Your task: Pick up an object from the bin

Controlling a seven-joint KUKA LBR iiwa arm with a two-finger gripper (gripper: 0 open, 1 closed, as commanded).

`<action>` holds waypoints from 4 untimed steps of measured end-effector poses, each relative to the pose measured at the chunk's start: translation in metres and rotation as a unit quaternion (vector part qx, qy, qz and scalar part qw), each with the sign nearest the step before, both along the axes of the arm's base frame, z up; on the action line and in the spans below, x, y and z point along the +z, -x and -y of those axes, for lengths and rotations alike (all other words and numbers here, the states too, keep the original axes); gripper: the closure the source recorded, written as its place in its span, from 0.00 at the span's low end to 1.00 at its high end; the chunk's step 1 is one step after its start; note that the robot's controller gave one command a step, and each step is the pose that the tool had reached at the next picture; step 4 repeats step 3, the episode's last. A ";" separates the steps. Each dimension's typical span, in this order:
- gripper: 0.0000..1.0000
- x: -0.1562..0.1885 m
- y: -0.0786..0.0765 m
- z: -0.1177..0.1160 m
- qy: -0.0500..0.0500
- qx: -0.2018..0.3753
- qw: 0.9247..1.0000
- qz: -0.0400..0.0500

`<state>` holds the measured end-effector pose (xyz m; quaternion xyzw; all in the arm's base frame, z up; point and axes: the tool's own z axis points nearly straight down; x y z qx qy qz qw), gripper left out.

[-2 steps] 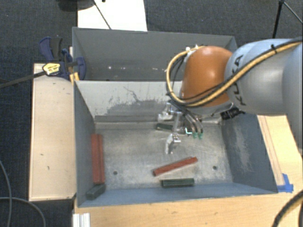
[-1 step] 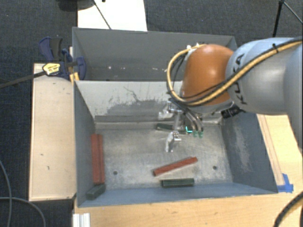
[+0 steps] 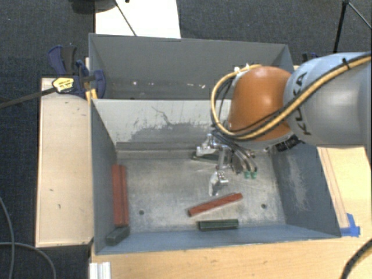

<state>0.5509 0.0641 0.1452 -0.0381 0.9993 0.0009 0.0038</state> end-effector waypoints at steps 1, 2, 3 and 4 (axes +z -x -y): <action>1.00 -0.054 0.056 0.032 0.001 0.100 0.995 -0.003; 1.00 -0.054 0.056 0.032 0.001 0.099 0.995 -0.003; 1.00 0.058 0.059 0.020 0.001 0.113 0.994 -0.003; 1.00 0.058 0.059 0.020 0.001 0.113 0.994 -0.003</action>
Offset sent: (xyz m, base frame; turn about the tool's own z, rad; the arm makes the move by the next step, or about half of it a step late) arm 0.0000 0.0000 0.0000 0.0000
